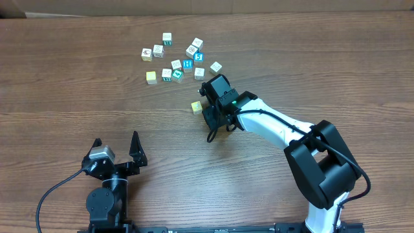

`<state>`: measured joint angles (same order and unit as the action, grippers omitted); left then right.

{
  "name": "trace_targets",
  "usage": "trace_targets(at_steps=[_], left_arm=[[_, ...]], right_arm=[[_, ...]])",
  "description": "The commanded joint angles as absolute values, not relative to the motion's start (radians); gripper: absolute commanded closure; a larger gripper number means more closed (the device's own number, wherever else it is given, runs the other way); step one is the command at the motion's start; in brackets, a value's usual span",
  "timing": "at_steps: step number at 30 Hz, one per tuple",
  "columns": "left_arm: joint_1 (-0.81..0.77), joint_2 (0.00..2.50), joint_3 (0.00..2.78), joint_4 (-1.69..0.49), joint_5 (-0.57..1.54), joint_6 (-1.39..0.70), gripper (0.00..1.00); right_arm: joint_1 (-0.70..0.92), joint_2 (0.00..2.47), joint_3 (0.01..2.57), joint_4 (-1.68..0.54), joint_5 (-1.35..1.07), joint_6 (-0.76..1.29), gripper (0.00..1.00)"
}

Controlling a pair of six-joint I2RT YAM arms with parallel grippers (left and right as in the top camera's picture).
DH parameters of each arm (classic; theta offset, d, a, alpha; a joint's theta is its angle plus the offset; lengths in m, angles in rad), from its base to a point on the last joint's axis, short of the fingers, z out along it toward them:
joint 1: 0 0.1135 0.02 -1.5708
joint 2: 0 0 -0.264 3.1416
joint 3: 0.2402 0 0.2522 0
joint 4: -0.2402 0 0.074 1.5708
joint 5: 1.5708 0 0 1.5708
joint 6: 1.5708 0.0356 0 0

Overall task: Form a circle
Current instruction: 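Lower the hammer block beside the G block and open the right gripper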

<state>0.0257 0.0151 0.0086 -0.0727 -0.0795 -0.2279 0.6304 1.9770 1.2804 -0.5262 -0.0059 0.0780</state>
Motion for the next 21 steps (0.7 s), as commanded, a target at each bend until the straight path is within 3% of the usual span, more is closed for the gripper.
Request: trace_targets(at_steps=[1,21], left_arm=[[0.021,0.005,0.005,-0.072,-0.078,-0.206,0.01],[0.021,0.005,0.006,-0.072,-0.078,-0.206,0.00]], right_arm=[[0.653,1.990,1.277,-0.525,0.006,0.073,0.73],[0.661,1.990,1.277,-0.507,0.011,0.082,0.72]])
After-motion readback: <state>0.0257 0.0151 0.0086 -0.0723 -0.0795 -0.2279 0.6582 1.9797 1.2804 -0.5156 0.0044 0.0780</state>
